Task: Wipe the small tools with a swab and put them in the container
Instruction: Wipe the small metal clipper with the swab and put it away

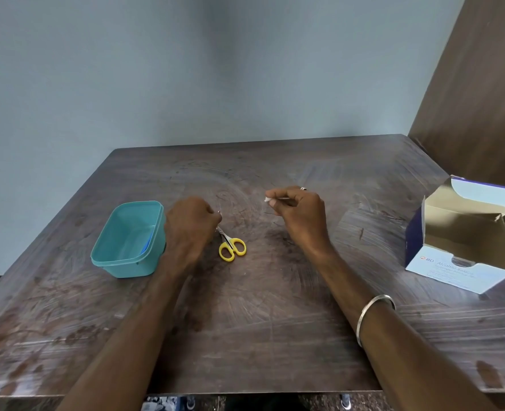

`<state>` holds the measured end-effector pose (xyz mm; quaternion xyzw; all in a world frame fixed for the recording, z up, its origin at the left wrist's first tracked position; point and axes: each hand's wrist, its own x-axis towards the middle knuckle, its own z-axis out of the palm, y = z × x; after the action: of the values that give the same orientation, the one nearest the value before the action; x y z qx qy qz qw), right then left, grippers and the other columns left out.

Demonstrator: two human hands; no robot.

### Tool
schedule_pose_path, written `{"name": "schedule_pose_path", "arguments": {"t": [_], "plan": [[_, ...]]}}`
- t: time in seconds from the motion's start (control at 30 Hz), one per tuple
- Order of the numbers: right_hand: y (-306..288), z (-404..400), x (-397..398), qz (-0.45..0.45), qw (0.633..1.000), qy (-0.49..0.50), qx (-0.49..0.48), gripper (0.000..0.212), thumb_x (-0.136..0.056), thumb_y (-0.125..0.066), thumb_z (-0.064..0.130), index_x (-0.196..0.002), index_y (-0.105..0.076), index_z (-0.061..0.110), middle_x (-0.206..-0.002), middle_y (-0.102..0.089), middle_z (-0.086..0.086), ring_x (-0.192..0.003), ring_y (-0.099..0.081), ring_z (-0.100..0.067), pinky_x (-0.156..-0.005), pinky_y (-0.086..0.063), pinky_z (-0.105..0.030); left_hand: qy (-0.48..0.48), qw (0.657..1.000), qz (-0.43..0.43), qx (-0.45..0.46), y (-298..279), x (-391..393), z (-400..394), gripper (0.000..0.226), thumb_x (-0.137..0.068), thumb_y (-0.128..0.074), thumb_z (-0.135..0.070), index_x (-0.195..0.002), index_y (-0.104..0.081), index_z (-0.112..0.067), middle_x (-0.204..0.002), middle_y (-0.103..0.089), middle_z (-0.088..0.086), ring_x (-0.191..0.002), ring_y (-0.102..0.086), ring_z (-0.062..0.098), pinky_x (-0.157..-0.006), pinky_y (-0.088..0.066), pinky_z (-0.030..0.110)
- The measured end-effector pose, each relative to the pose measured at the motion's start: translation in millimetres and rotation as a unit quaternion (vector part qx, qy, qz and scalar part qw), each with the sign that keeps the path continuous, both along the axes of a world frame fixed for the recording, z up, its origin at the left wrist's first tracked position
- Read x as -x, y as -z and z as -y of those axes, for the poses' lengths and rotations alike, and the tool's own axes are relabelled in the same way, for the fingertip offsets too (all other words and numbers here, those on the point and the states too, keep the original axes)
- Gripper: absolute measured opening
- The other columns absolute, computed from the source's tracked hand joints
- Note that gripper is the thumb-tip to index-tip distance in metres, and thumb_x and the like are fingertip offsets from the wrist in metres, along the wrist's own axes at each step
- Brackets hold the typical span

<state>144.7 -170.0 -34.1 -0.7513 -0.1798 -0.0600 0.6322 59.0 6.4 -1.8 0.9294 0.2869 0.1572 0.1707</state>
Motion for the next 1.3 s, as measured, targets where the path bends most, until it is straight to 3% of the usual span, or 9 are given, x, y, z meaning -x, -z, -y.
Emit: {"name": "schedule_pose_path", "arguments": {"t": [0.07, 0.13, 0.23, 0.37, 0.47, 0.67, 1.03, 1.3], "plan": [[-0.9, 0.1, 2.3, -0.002, 1.000, -0.007, 0.007, 0.014, -0.085, -0.077, 0.009, -0.099, -0.079, 0.013, -0.098, -0.076, 0.001, -0.089, -0.073, -0.007, -0.083, -0.062, -0.035, 0.012, 0.997, 0.065, 0.036, -2.0, 0.6, 5.5, 0.027, -0.084, -0.069, -0.031, -0.064, -0.075, -0.014, -0.060, -0.070, -0.001, -0.059, -0.066, 0.016, -0.055, -0.045, 0.027], [-2.0, -0.9, 4.3, -0.002, 1.000, -0.016, 0.014, 0.014, -0.084, -0.078, 0.011, -0.099, -0.079, 0.013, -0.098, -0.076, 0.001, -0.088, -0.073, -0.007, -0.084, -0.062, -0.035, 0.055, 0.978, 0.130, 0.154, -4.8, -1.1, 11.5, 0.024, -0.086, -0.072, -0.030, -0.067, -0.075, -0.017, -0.059, -0.070, -0.002, -0.056, -0.068, 0.014, -0.053, -0.049, 0.026], [-4.5, -1.5, 6.6, -0.001, 0.999, -0.028, 0.015, 0.014, -0.083, -0.080, 0.014, -0.097, -0.080, 0.015, -0.096, -0.076, 0.004, -0.086, -0.073, -0.006, -0.082, -0.062, -0.033, 0.084, 0.913, 0.189, 0.352, -6.5, -7.1, 19.3, 0.014, -0.087, -0.076, -0.020, -0.084, -0.075, -0.006, -0.066, -0.074, 0.008, -0.056, -0.071, 0.021, -0.050, -0.053, 0.028], [-7.1, -1.4, 9.0, 0.013, 0.999, -0.044, 0.017, 0.013, -0.082, -0.081, 0.016, -0.095, -0.080, 0.014, -0.091, -0.075, 0.005, -0.082, -0.072, -0.003, -0.079, -0.060, -0.024, 0.120, 0.853, 0.193, 0.470, -5.0, -12.9, 29.5, 0.017, -0.087, -0.074, -0.011, -0.101, -0.072, 0.000, -0.074, -0.074, 0.017, -0.059, -0.072, 0.023, -0.052, -0.058, 0.027], [-6.3, -1.1, 9.3, 0.024, 0.998, -0.058, 0.025, 0.012, -0.083, -0.080, 0.015, -0.095, -0.081, 0.015, -0.085, -0.074, 0.009, -0.079, -0.071, 0.000, -0.076, -0.058, -0.020, 0.128, 0.834, 0.189, 0.502, -0.6, -15.2, 33.5, 0.020, -0.087, -0.075, -0.014, -0.101, -0.073, 0.000, -0.080, -0.076, 0.018, -0.066, -0.074, 0.027, -0.054, -0.058, 0.027], [-3.2, -2.0, 8.6, 0.048, 0.996, -0.062, 0.046, 0.013, -0.082, -0.081, 0.019, -0.094, -0.081, 0.016, -0.087, -0.075, 0.005, -0.080, -0.072, -0.004, -0.077, -0.060, -0.028, 0.110, 0.821, 0.220, 0.515, 6.4, -14.3, 32.0, 0.014, -0.084, -0.078, -0.016, -0.090, -0.074, -0.004, -0.077, -0.076, 0.016, -0.068, -0.075, 0.026, -0.055, -0.058, 0.028], [-5.6, -0.9, 11.7, 0.078, 0.995, -0.040, 0.047, 0.012, -0.079, -0.084, 0.020, -0.088, -0.081, 0.014, -0.083, -0.074, 0.006, -0.075, -0.068, 0.000, -0.066, -0.051, -0.011, 0.142, 0.817, 0.226, 0.510, 6.0, -9.5, 30.9, 0.023, -0.083, -0.079, -0.018, -0.093, -0.073, 0.002, -0.082, -0.077, 0.016, -0.077, -0.076, 0.028, -0.066, -0.063, 0.033], [-7.8, 3.7, 4.9, -0.027, 0.999, -0.021, -0.039, 0.010, -0.078, -0.085, 0.023, -0.082, -0.079, 0.017, -0.079, -0.076, 0.004, -0.072, -0.072, -0.004, -0.066, -0.055, -0.020, 0.126, 0.799, 0.238, 0.537, 5.1, -9.6, 31.7, 0.019, -0.086, -0.076, -0.015, -0.094, -0.072, 0.001, -0.084, -0.076, 0.018, -0.080, -0.076, 0.029, -0.069, -0.062, 0.031]]}}
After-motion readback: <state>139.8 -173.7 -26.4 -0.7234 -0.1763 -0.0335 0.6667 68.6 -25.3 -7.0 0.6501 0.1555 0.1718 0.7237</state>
